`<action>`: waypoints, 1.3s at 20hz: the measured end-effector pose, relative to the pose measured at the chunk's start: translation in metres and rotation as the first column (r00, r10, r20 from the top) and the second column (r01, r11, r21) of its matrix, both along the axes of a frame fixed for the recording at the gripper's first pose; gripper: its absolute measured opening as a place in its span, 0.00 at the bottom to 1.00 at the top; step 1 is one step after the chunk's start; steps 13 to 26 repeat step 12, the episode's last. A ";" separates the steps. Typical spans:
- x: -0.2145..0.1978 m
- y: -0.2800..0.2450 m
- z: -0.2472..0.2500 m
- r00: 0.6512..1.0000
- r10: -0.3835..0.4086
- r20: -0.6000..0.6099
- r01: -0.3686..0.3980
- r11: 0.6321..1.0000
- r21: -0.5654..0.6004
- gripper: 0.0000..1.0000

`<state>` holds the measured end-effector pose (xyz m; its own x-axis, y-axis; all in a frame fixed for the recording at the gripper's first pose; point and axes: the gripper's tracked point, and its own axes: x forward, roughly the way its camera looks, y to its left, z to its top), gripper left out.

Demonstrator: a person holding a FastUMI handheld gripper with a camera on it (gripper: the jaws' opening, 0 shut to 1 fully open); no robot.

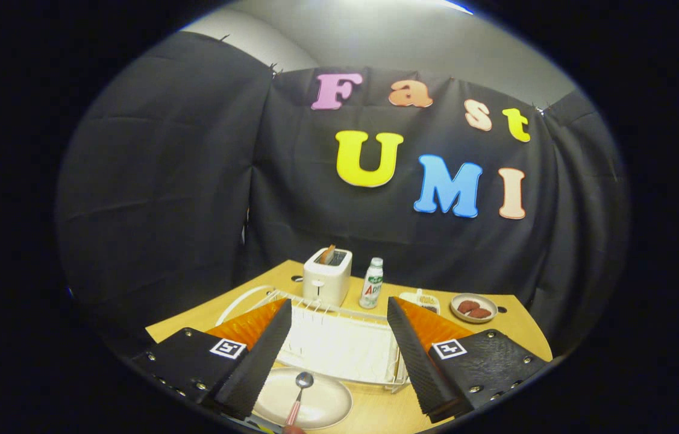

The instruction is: Take the plate from the dish rack, then take the spoon from the basket and place it into the plate.

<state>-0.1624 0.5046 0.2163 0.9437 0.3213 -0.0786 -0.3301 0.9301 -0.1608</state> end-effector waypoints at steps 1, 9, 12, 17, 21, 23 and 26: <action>0.008 -0.008 0.016 0.999 -0.008 0.035 0.008 1.000 0.020 0.97; 0.067 -0.126 0.069 0.962 -0.119 0.247 0.089 0.988 0.128 0.96; 0.092 -0.207 0.056 0.950 -0.203 0.239 0.179 0.977 0.120 0.96; 0.092 -0.207 0.056 0.950 -0.203 0.239 0.179 0.977 0.120 0.96; 0.092 -0.207 0.056 0.950 -0.203 0.239 0.179 0.977 0.120 0.96; 0.092 -0.207 0.056 0.950 -0.203 0.239 0.179 0.977 0.120 0.96; 0.092 -0.207 0.056 0.950 -0.203 0.239 0.179 0.977 0.120 0.96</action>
